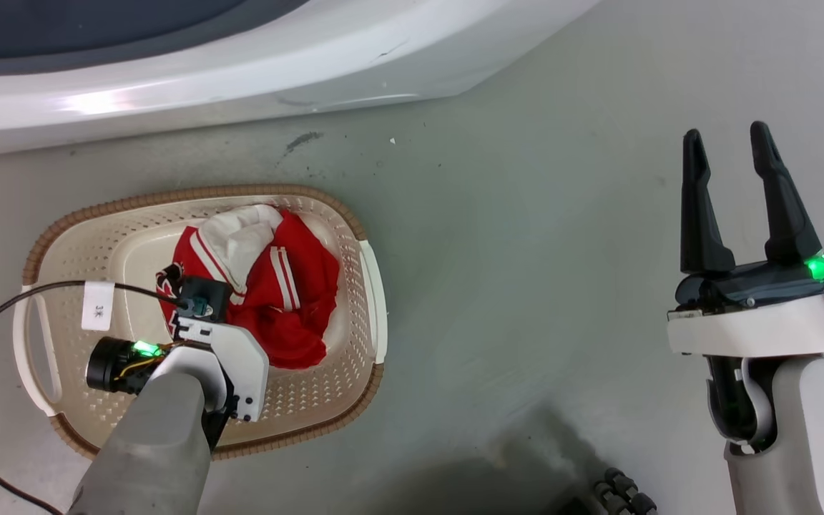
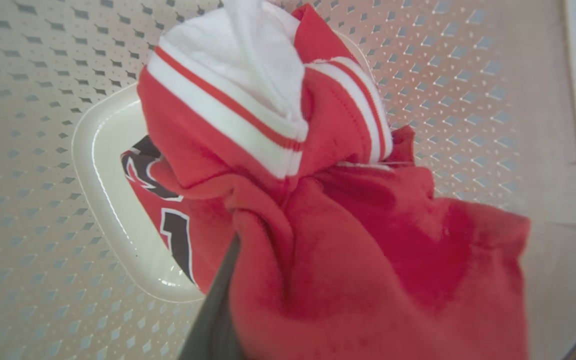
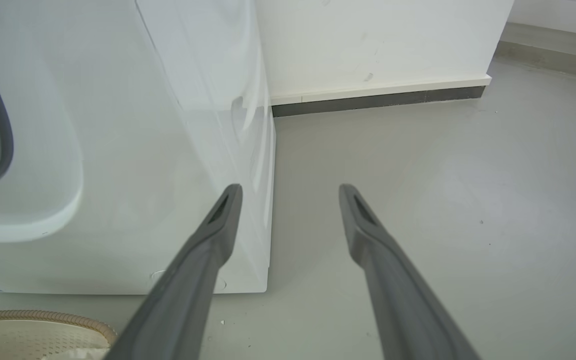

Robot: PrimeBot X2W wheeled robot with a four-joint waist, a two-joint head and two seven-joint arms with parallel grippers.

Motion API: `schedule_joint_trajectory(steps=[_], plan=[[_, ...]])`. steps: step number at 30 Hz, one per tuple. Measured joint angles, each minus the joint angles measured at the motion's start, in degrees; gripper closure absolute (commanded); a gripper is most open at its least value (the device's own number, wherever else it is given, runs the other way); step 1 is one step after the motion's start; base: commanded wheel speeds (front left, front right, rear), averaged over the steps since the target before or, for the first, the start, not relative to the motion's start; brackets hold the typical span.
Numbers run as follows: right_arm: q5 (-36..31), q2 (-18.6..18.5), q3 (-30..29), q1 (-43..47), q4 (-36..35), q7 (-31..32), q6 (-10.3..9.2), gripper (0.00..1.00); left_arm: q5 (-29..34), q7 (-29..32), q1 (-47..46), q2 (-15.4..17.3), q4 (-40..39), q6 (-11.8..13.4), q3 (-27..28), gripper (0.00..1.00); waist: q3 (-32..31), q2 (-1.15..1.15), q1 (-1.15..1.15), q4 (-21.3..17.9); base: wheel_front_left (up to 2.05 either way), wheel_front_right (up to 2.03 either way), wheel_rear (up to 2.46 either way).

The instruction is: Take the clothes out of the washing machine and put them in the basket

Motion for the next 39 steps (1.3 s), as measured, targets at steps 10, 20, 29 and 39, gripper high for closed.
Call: schedule_joint_trajectory(steps=[10,20,29,39], plan=[[0.1,0.0,0.2,-0.7,0.3,0.0,0.00,0.00,0.1,1.0,-1.2,-0.2,0.7,1.8,-1.4,0.00,0.4,0.00,0.00,0.3,0.00,0.00,0.00],[-0.6,0.0,1.2,1.6,1.7,0.0,0.00,0.00,-1.9,-2.3,3.7,-1.8,0.9,2.1,-1.1,0.00,-6.1,0.00,0.00,1.1,0.00,0.00,0.00],[-2.2,0.0,1.4,7.5,3.9,0.0,0.00,0.00,-4.1,-5.0,10.7,-2.9,-0.8,1.2,-0.1,0.00,-16.0,0.00,0.00,2.7,0.00,0.00,0.00],[-3.9,0.0,0.9,13.2,5.3,0.0,0.00,0.00,-5.0,-5.2,21.3,-3.6,-18.3,3.4,3.7,0.00,-26.2,0.00,-0.01,5.3,0.00,0.00,0.00]])
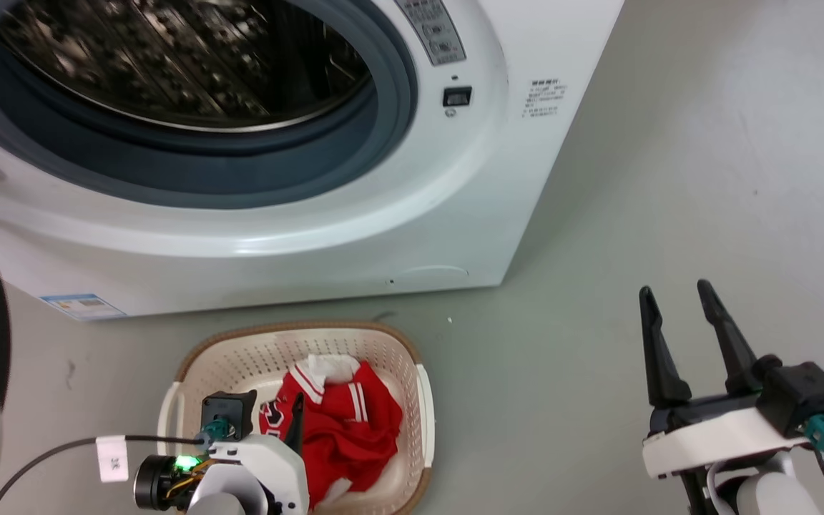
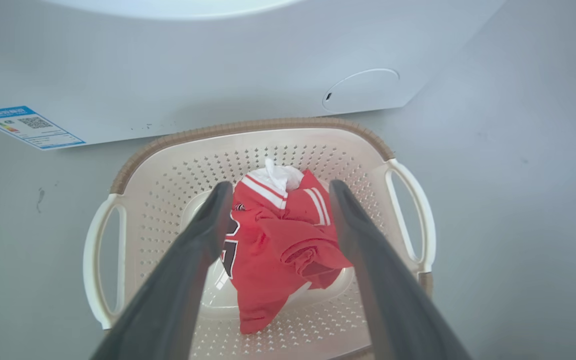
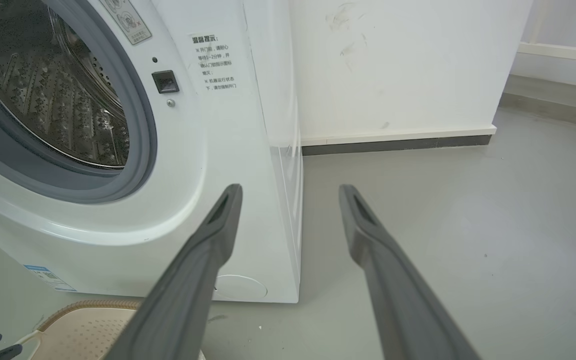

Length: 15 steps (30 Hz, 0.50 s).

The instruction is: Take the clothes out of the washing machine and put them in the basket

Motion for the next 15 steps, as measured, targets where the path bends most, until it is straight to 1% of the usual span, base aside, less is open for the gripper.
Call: schedule_joint_trajectory(steps=[11,12,13,15], plan=[[-0.7,0.0,0.1,5.6,0.9,0.0,0.01,0.00,2.9,0.0,13.0,-1.9,-22.7,3.7,7.4,0.00,-9.9,0.00,0.00,3.5,0.00,0.00,0.00],[-0.7,0.0,0.0,6.5,1.1,0.0,0.00,0.00,4.1,0.0,15.4,-2.2,-26.8,4.4,8.7,0.00,-11.4,0.00,0.00,4.0,0.00,0.00,0.00],[-0.7,0.0,0.0,6.5,1.1,0.0,0.00,0.00,4.1,0.0,15.4,-2.2,-26.8,4.4,8.7,0.00,-11.4,0.00,0.00,4.0,0.00,0.00,0.00],[-0.8,0.0,-0.1,7.7,1.4,0.0,0.00,0.00,5.2,0.0,17.7,-2.6,-30.7,5.0,9.6,0.00,-13.0,0.00,-0.01,4.4,0.00,0.00,0.00]])
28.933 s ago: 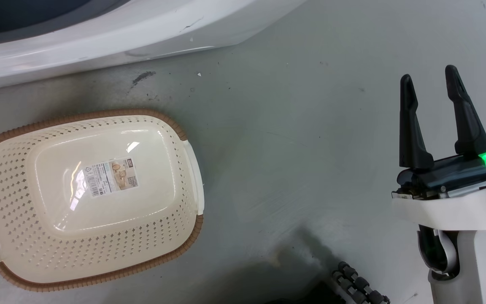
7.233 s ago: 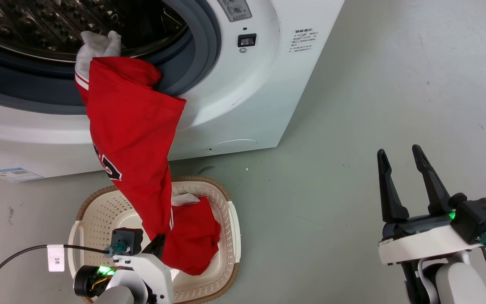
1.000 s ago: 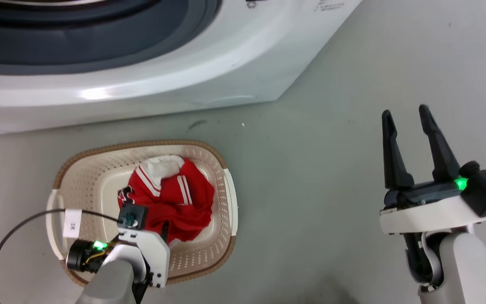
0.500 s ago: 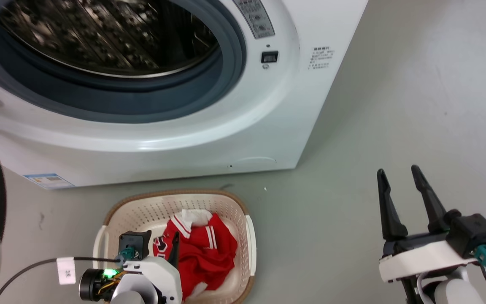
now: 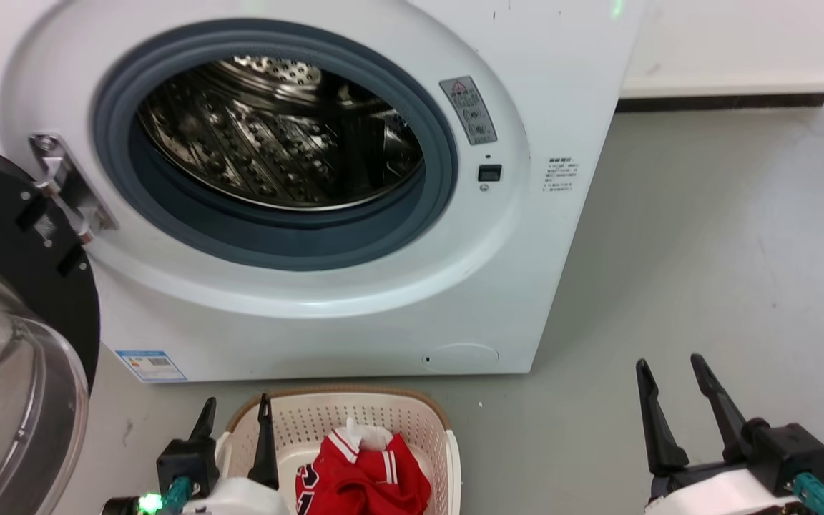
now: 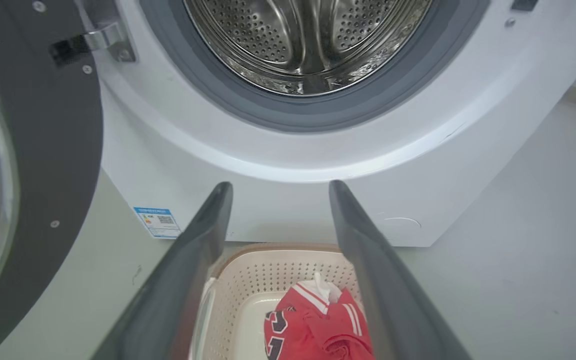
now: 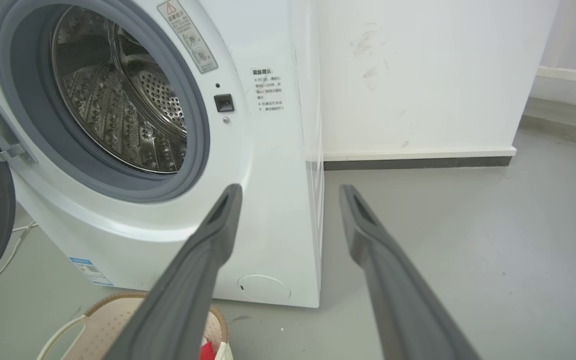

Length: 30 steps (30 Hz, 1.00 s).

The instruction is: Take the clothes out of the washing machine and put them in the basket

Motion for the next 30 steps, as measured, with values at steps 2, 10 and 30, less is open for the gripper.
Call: schedule_joint_trajectory(steps=[2,10,30], plan=[[0.0,0.0,-0.3,1.2,0.1,0.0,0.00,0.00,1.4,0.0,2.2,-0.3,-3.2,0.4,0.3,0.00,-1.5,0.00,0.00,0.4,0.00,0.00,0.00],[-0.4,0.0,-0.7,2.7,-0.4,0.0,0.00,0.00,4.1,0.0,7.3,-0.8,-15.0,2.3,1.5,0.00,-4.7,0.00,0.00,1.5,0.00,0.00,0.00],[0.6,0.0,-1.0,4.8,-8.0,0.0,0.00,0.00,4.9,0.0,10.7,-1.0,-22.2,3.1,1.8,0.00,-6.4,0.00,0.01,1.0,0.00,0.00,0.00]])
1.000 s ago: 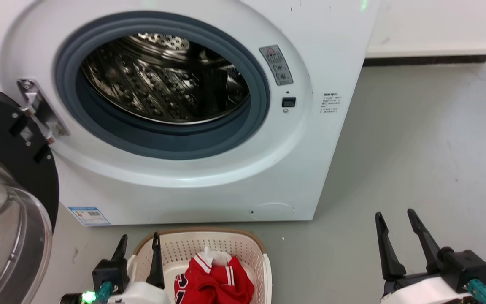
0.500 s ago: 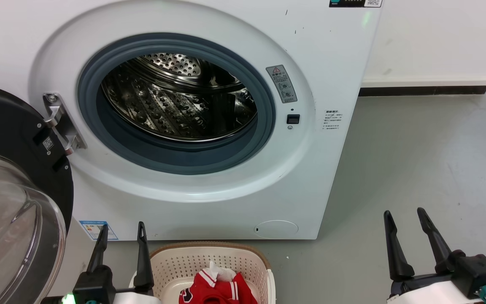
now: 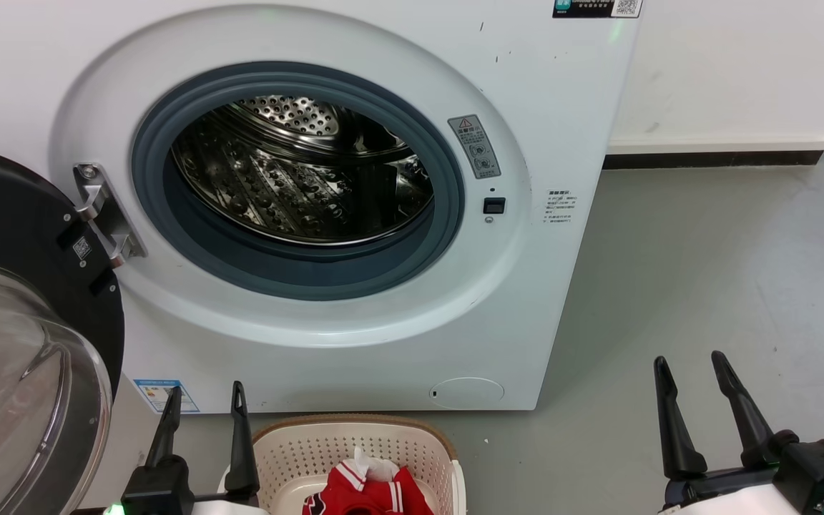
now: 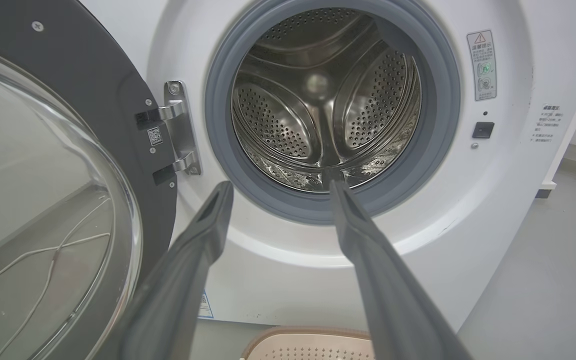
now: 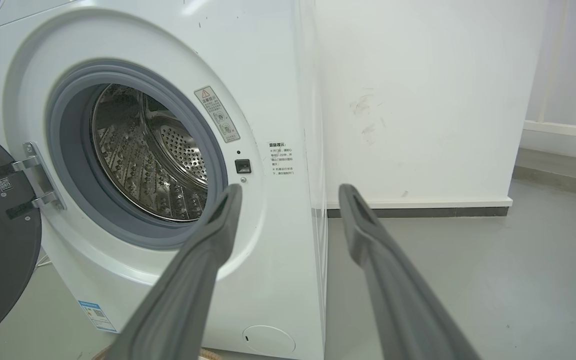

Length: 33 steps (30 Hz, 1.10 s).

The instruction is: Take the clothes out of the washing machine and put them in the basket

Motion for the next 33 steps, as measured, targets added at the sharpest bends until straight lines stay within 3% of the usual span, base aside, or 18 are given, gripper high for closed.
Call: schedule_joint_trajectory(steps=[19,20,27,33], plan=[[-0.2,0.0,0.7,0.1,0.4,0.0,0.00,0.00,0.0,0.0,0.0,0.0,0.6,0.3,-0.3,0.00,-0.2,0.00,0.00,-0.4,0.00,0.00,0.00],[-0.2,0.0,0.7,0.1,0.4,0.0,0.00,1.00,0.0,0.0,0.0,0.0,0.6,0.3,-0.3,1.00,-0.1,0.00,0.00,-0.4,0.00,0.00,0.00],[0.1,0.0,0.8,0.8,3.7,0.5,0.00,1.00,-0.4,0.2,1.0,0.0,4.0,0.4,-0.3,1.00,-0.1,0.00,0.01,-0.4,0.00,0.00,0.00],[7.2,-0.2,0.7,0.7,4.7,1.6,0.00,1.00,-7.4,1.8,0.8,0.0,4.7,-0.5,0.0,1.00,0.0,0.00,0.01,-0.3,0.00,0.00,0.00]])
